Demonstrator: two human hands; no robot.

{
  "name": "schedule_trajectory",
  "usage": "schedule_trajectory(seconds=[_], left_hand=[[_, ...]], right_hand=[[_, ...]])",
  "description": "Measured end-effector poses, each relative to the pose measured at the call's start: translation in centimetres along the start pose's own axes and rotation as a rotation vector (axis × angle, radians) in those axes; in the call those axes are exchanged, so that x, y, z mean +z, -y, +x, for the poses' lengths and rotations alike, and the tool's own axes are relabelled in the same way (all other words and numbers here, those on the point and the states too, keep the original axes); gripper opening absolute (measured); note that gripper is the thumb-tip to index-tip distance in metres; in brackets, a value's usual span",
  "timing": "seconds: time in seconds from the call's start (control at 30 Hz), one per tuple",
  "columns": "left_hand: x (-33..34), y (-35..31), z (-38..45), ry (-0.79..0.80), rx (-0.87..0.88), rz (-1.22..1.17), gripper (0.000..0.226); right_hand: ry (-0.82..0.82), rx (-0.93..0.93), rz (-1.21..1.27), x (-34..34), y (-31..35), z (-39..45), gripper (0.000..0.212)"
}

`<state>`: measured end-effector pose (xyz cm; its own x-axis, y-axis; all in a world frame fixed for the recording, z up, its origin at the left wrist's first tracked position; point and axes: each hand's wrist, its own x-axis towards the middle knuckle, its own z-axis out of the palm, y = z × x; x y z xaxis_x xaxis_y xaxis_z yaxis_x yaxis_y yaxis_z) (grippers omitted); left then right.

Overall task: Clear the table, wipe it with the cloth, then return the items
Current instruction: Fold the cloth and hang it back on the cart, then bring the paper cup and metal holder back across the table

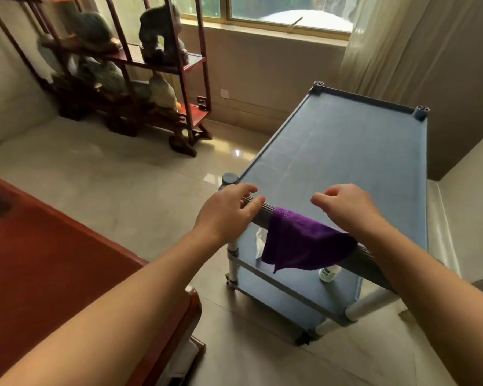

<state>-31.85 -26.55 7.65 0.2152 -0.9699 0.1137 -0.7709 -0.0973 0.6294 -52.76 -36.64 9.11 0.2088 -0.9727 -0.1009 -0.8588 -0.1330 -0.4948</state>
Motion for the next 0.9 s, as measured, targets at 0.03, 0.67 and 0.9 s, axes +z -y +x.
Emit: schedule_trajectory(seconds=[0.03,0.67,0.9], left_hand=[[-1.2,0.8,-1.1,-0.03,-0.002,-0.056,0.042],[-16.5,18.0,-35.5,-0.503,-0.801,0.247,0.049],[-15.2,19.2,-45.9,-0.67,-1.003,0.267,0.052]], right_hand=[[-0.012,-0.056,0.048,0.2,1.2,-0.3,0.024],[0.604,-0.617,0.278,23.4,28.9,-16.3,0.01],[0.823,-0.751,0.197,31.0,35.0,-25.9,0.005]])
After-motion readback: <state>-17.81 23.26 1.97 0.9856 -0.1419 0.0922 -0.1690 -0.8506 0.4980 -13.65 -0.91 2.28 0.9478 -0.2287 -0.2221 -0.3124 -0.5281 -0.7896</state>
